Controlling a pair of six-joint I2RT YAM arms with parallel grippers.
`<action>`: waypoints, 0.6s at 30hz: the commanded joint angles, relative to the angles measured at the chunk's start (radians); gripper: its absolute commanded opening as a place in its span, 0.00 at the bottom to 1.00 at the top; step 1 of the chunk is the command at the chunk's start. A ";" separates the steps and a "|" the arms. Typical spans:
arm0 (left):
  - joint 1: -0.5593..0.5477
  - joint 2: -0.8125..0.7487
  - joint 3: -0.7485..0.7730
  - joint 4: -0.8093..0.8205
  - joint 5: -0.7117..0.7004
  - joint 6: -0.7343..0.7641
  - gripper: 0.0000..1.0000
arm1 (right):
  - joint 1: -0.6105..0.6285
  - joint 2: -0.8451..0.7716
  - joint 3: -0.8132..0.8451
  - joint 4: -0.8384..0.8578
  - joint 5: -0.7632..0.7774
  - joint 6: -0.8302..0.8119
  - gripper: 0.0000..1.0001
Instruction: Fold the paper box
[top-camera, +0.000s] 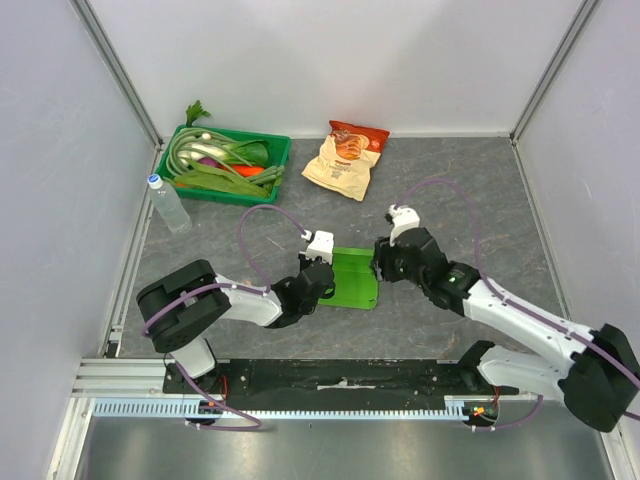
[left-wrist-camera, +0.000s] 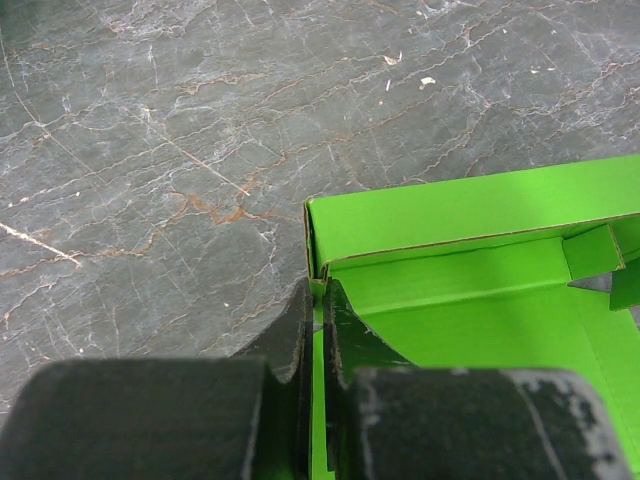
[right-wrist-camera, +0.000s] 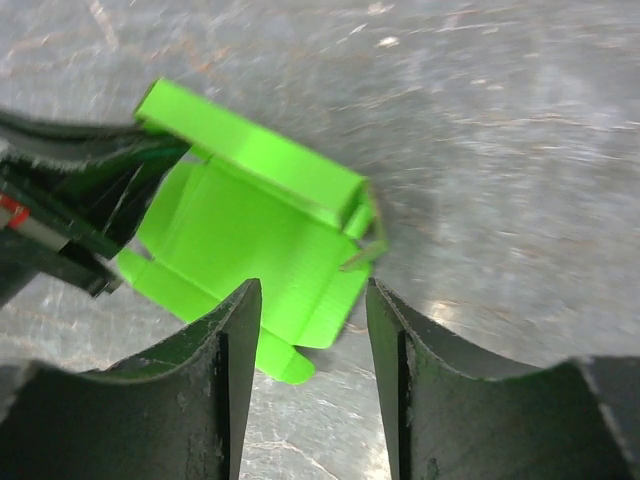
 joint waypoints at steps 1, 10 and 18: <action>-0.011 -0.006 0.020 -0.009 -0.005 -0.028 0.02 | -0.057 -0.058 0.084 -0.303 0.271 0.104 0.55; -0.011 -0.009 0.019 -0.009 -0.005 -0.020 0.02 | -0.218 0.123 0.012 -0.068 0.008 -0.137 0.51; -0.013 0.000 0.028 -0.009 0.001 -0.020 0.02 | -0.126 0.159 -0.039 0.178 -0.073 -0.218 0.49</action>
